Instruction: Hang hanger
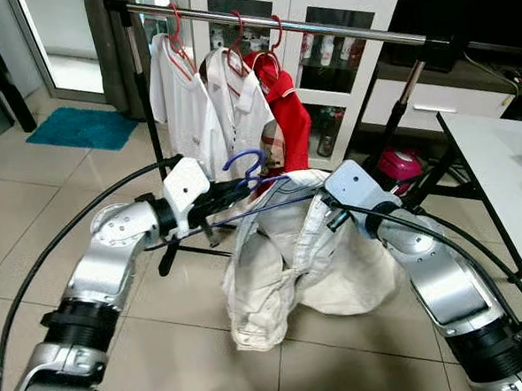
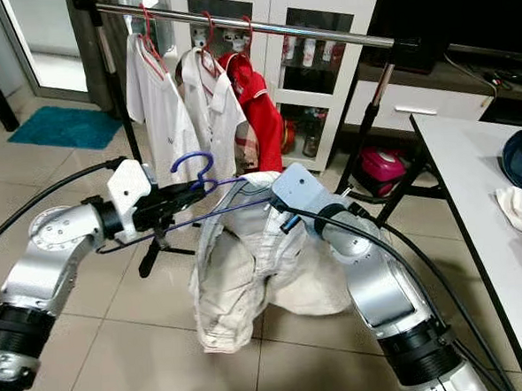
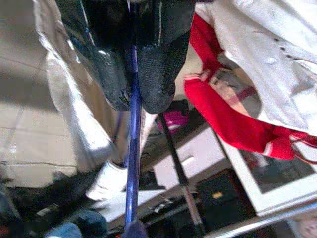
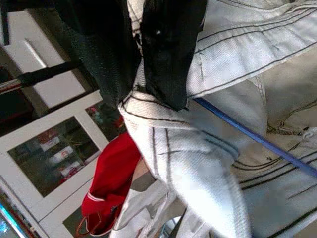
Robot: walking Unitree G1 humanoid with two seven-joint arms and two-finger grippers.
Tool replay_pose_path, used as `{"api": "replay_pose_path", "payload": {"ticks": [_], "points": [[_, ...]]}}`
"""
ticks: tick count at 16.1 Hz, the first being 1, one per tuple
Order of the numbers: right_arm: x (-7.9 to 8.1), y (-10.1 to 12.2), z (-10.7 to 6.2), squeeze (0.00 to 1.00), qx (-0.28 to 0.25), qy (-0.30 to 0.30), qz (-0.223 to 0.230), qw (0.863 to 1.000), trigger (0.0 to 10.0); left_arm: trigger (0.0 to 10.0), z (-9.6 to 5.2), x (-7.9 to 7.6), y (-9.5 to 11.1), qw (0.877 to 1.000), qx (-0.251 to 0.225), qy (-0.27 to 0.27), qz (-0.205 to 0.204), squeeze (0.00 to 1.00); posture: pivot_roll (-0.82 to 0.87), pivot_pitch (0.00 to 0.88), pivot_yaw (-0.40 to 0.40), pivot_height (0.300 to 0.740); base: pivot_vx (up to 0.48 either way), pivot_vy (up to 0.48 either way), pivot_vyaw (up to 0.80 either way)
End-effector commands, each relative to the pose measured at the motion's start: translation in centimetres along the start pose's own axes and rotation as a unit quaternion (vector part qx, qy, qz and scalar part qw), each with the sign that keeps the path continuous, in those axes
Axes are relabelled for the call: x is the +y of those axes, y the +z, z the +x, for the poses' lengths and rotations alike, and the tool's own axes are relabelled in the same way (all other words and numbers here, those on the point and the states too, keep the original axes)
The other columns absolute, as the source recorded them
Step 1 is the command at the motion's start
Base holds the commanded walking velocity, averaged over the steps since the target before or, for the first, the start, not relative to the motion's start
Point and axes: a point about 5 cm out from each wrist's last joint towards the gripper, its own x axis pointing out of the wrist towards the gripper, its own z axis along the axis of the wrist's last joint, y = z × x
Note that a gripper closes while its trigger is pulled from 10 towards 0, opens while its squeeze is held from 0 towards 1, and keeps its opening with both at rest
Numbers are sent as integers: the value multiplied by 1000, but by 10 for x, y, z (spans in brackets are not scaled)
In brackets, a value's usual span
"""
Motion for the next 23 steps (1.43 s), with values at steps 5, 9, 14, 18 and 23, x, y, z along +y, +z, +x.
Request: {"api": "replay_pose_path", "payload": {"ticks": [5, 9, 14, 18, 23], "points": [[-32, -4, -2, 0, -1, -39, 28, 999, 0, 0, -23, -6, -19, 997, 66, -25, 13, 0, -13, 0, -108, 740, 0, 0, 0], [-39, -6, -2, 0, -4, -40, 86, 996, 0, 0, -32, -7, -25, 996, 84, -29, 7, 0, -15, 0, -106, 740, 0, 0, 0], [-36, -32, 0, 0, 37, -54, 131, 989, 0, 0, -45, -16, -9, 998, 14, -28, -57, 0, -24, 0, -93, 740, 0, 0, 0], [-19, -47, -2, 0, 8, -46, 281, 959, 0, 0, -73, -22, 0, 994, -15, 34, -107, 0, -1, 0, -112, 740, 0, 0, 0], [18, -34, -7, 0, -41, -40, 444, 894, 0, 10000, -56, -33, -12, 951, -6, 260, -165, 0, 1, 0, -94, 740, 0, 0, 0]]}}
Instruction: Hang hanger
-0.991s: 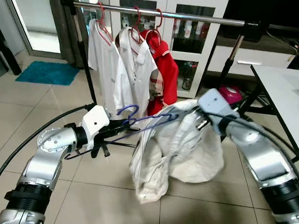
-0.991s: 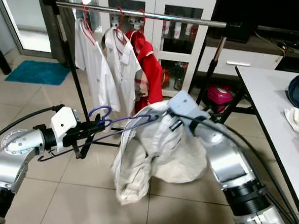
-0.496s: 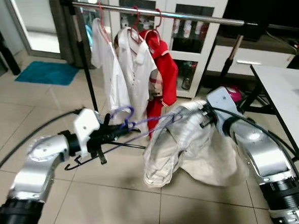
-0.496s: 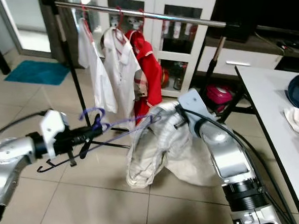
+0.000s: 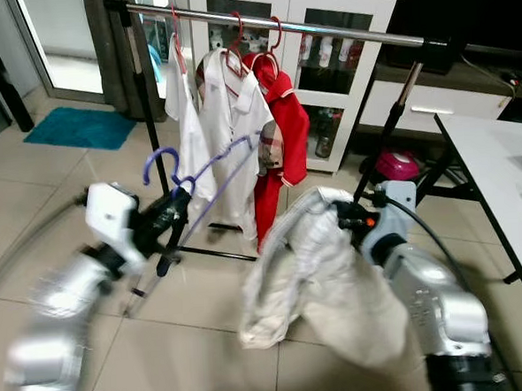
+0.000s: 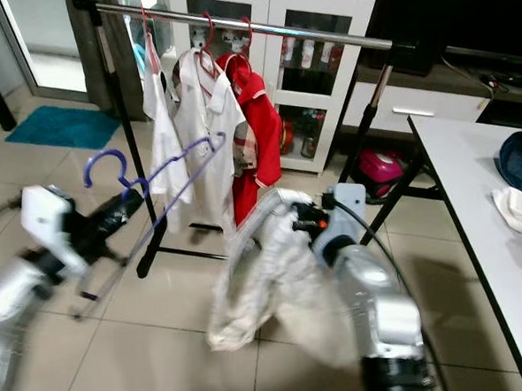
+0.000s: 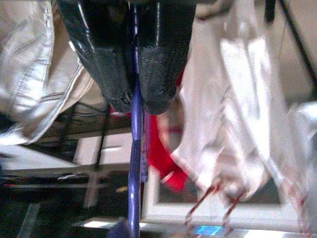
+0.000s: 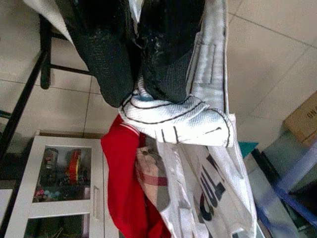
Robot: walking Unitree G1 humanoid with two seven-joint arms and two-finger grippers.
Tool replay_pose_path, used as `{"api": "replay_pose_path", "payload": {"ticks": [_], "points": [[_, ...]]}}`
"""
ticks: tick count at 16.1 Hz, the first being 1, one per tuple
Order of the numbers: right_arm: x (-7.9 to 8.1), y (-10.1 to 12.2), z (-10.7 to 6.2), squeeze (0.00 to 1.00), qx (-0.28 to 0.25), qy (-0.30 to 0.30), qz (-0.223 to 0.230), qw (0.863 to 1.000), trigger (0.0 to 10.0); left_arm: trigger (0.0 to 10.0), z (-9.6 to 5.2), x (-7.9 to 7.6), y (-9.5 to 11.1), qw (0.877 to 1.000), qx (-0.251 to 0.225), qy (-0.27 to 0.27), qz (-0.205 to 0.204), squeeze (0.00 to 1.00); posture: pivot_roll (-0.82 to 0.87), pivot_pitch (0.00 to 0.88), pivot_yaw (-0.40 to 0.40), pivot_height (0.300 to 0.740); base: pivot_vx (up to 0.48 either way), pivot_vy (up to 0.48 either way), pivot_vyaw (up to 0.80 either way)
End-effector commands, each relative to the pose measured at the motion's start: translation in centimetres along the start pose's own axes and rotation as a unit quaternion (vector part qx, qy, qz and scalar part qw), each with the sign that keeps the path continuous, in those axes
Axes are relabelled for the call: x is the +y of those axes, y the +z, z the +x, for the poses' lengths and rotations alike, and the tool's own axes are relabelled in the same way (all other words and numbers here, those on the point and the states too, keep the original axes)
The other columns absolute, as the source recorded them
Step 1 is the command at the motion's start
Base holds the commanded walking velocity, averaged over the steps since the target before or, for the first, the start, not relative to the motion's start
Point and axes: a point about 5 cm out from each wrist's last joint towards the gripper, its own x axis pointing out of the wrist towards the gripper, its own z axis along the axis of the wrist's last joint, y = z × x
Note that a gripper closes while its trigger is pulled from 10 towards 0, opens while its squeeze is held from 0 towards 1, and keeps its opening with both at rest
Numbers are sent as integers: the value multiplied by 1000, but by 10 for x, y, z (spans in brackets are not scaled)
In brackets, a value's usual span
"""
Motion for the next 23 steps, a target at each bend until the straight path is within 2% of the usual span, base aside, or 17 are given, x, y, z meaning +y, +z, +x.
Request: {"api": "replay_pose_path", "payload": {"ticks": [1, 2, 3, 4, 6, 8, 10, 11, 12, 14, 15, 16, 17, 21, 23], "points": [[2, 5, -3, 0, -11, -10, -11, 1000, 9804, 10000, 1, -1, -2, 999, 17, 28, 12, 0, 1, 0, -94, 740, 0, 0, 0], [7, -2, -1, 0, 6, -7, -8, 1000, 10000, 10000, 0, 1, -12, 996, 52, 71, -3, 0, 4, 0, -96, 740, 0, 0, 0], [7, -2, -2, 0, 3, -8, -16, 1000, 10000, 10000, -3, 1, -14, 994, 48, 102, -12, 0, 6, 0, -97, 740, 0, 0, 0], [1, 4, -4, 0, -17, -36, -33, 999, 10000, 10000, -5, -2, -13, 991, 27, 128, 6, 110, 17, 0, -102, 740, 0, 0, 0], [-6, 14, -8, 0, -53, -77, -70, 993, 10000, 10000, -6, -10, -15, 991, 26, 134, 11, 98, 16, 0, -98, 740, 0, 0, 0], [-10, 25, -21, 0, -91, -108, -93, 986, 10000, 10000, -10, -16, -19, 988, 35, 150, -1, 27, -10, 0, -78, 740, 0, 0, -800], [-10, 29, -29, 0, -95, -99, -105, 985, 10000, 10000, -13, -21, -18, 990, 38, 138, -13, 0, -13, 0, -86, 740, 0, 0, -800], [-8, 26, -34, 0, -77, -70, -117, 988, 10000, 10000, -15, -23, -17, 993, 39, 113, -22, 0, -14, 0, -97, 740, 0, 0, -800], [-9, 20, -36, 0, -58, -58, -101, 991, 10000, 10000, -15, -24, -17, 993, 43, 113, -16, 0, -11, 0, -100, 740, 0, 0, -800], [-12, 12, -38, 0, -57, -52, -76, 994, 10000, 10000, -13, -29, -18, 992, 44, 114, -3, 0, -12, 0, -84, 740, 0, 0, -800], [-14, 8, -41, 0, -66, -57, -53, 995, 10000, 10000, -12, -30, -19, 993, 39, 113, 12, 0, -22, 0, -53, 740, 0, 0, -800], [-18, 0, -51, 0, -54, -63, -56, 995, 10000, 10000, -9, -33, -22, 992, 51, 111, 27, 0, -23, 0, -36, 740, 0, 0, -800], [-17, 0, -53, 0, -54, -67, -66, 994, 10000, 10000, -9, -33, -21, 992, 51, 107, 29, 0, -23, 0, -23, 740, 0, 0, -800], [-19, -9, -70, 0, -61, -125, -124, 983, 10000, 10000, -15, -39, -24, 995, 85, 60, 4, 0, -28, 0, 27, 740, 0, 0, -800], [-22, -13, -78, 0, -58, -138, -112, 982, 10000, 10000, -11, -44, -29, 995, 93, 32, -7, 0, -69, 0, 69, 740, 0, 0, -800]]}}
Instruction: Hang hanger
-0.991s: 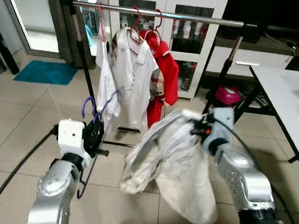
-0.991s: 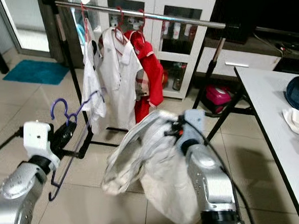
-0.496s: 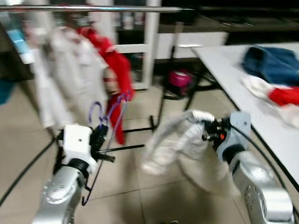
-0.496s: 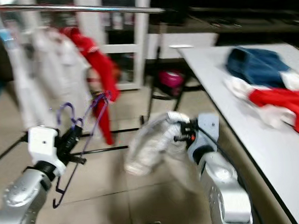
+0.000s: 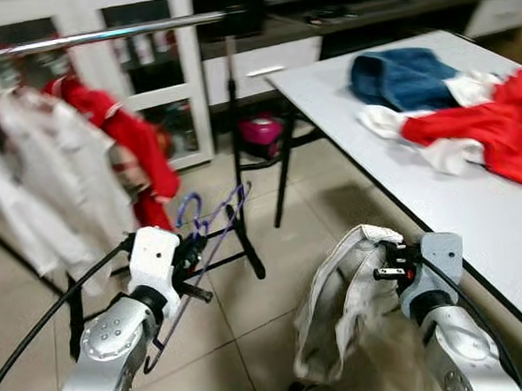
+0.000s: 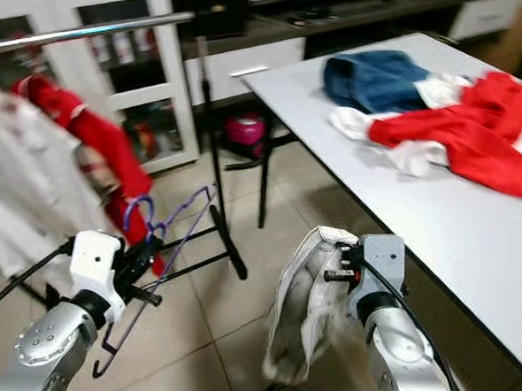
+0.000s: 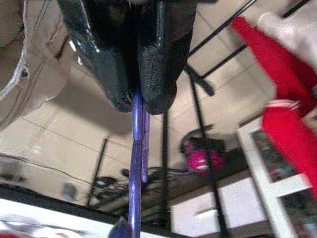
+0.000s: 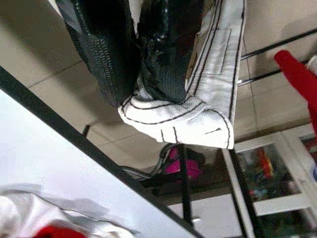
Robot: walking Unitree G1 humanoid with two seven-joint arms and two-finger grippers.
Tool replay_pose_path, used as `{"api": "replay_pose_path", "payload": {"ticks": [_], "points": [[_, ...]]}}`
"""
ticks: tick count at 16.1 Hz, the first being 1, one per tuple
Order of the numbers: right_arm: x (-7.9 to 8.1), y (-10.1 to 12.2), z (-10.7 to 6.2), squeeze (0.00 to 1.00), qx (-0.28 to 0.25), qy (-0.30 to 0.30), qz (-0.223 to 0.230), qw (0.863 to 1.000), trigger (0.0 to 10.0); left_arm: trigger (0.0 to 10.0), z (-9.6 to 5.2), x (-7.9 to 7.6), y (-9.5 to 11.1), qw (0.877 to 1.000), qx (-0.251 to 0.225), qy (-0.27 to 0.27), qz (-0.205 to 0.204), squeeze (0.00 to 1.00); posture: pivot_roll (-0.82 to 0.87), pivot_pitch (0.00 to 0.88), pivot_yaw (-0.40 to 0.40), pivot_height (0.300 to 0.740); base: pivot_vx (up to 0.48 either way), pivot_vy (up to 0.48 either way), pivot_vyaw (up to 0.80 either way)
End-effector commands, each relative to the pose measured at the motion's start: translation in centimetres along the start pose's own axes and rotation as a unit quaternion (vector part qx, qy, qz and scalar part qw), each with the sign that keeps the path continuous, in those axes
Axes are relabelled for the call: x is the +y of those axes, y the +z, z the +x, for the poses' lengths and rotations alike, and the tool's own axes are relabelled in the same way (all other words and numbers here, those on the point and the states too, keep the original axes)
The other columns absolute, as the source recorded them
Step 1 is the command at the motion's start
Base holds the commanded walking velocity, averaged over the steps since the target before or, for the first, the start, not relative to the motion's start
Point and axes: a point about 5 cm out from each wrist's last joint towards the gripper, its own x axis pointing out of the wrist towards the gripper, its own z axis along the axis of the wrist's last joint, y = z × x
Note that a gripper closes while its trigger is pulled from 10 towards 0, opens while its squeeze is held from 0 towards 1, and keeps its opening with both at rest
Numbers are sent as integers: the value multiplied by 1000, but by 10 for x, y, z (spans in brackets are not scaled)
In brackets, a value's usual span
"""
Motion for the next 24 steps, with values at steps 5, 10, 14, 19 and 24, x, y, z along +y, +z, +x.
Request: {"api": "replay_pose_path", "payload": {"ticks": [5, 10, 14, 19, 24], "points": [[-1, 14, 0, 0, -45, -22, -14, 999, 10000, 10000, 16, 0, -3, 1000, 9, -3, -13, 0, -75, 0, 44, 740, 0, 0, -800], [7, 17, 10, 0, -41, -21, -16, 999, 10000, 10000, 12, 8, -7, 1000, 8, 5, -22, 0, -80, 0, 29, 740, 0, 0, -800], [8, 14, 7, 0, -19, 13, 11, 1000, 10000, 10000, 9, 5, -1, 999, 0, 22, -30, 0, -49, 0, -4, 740, 0, 0, -800], [1, 11, 2, 0, 5, -3, 32, 999, 10000, 10000, 21, -2, -4, 999, 2, 1, -34, 0, -99, 0, 25, 740, 0, 0, -795], [-3, 15, -1, 0, 17, 6, 64, 998, 10000, 10000, 20, -10, -4, 999, -2, -6, -46, 0, -89, 0, -2, 740, 0, 0, -781]]}}
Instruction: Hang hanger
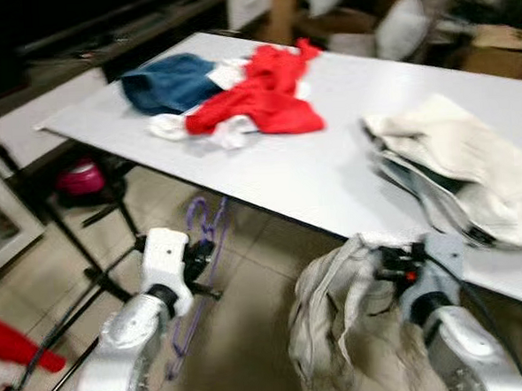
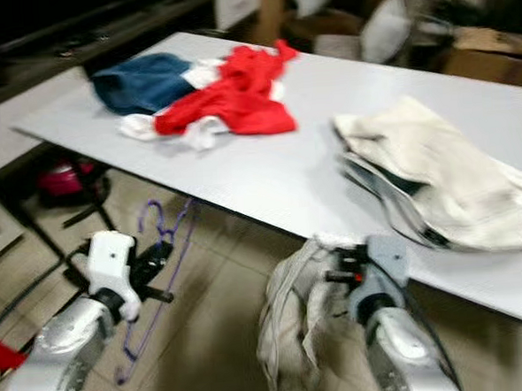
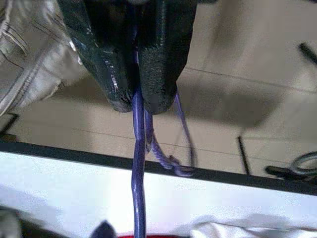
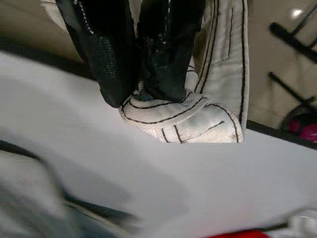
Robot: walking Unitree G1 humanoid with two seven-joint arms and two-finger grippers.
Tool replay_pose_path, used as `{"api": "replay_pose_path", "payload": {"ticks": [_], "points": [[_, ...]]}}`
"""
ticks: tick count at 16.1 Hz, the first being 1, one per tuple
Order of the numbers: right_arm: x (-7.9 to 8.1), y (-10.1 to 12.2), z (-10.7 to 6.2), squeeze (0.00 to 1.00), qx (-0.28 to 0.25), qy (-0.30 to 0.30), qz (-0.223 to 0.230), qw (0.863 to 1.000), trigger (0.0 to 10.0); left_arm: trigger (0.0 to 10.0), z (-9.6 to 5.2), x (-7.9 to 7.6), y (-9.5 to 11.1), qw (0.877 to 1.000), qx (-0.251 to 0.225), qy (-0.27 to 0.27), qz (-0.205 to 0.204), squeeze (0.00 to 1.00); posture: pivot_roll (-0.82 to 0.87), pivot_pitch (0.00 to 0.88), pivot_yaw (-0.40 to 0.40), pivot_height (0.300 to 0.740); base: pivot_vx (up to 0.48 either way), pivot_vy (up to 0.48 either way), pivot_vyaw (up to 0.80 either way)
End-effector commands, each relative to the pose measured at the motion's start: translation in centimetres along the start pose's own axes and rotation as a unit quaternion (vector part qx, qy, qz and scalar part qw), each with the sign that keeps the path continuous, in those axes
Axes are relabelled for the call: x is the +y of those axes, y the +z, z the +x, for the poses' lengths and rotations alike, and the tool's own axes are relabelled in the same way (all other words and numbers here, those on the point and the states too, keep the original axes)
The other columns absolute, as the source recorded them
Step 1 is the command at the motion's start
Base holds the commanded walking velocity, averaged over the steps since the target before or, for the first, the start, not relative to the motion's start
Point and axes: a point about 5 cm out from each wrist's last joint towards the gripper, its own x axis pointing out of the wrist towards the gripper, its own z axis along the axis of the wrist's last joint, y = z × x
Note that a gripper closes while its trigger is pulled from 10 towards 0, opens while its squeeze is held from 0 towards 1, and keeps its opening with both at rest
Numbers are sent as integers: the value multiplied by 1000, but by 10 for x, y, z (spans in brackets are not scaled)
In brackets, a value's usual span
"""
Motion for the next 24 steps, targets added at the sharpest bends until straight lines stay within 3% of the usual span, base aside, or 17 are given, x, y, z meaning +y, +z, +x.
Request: {"api": "replay_pose_path", "payload": {"ticks": [1, 8, 11, 13, 17, 20, 24], "points": [[1, 15, 0, 0, -31, 4, 5, 1000, 10000, 10000, 1, -6, 13, 999, -33, -13, 14, 0, -77, 0, -14, 740, 0, 0, -781], [7, 11, 1, 0, -2, 39, 9, 999, 10000, 10000, -2, 1, 15, 999, -35, -5, 20, 0, -73, 0, -14, 740, 0, 193, -728], [9, 11, 1, 0, -1, 43, 13, 999, 10000, 10000, -3, 3, 17, 999, -38, -13, 36, 0, -70, 0, -6, 740, 0, 215, 0], [10, 10, 1, 0, -1, 43, 16, 999, 10000, 10000, -2, 4, 19, 998, -33, -14, 52, 0, -69, 0, 4, 740, 0, -480, 0], [12, 8, -1, 0, -3, 38, 23, 999, 10000, 10000, 0, 7, 19, 999, -28, -22, 38, 0, -72, 0, 27, 740, 0, 240, 0], [14, 7, -1, 0, -5, 39, 22, 999, 10000, 10000, 2, 7, 22, 997, -32, -29, 67, 0, -75, 0, 35, 740, 0, 0, -681], [14, 9, -1, 0, -11, 38, 14, 999, 10000, 10000, 4, 8, 22, 998, -34, -24, 50, 0, -81, 0, 41, 740, 0, 0, 0]]}}
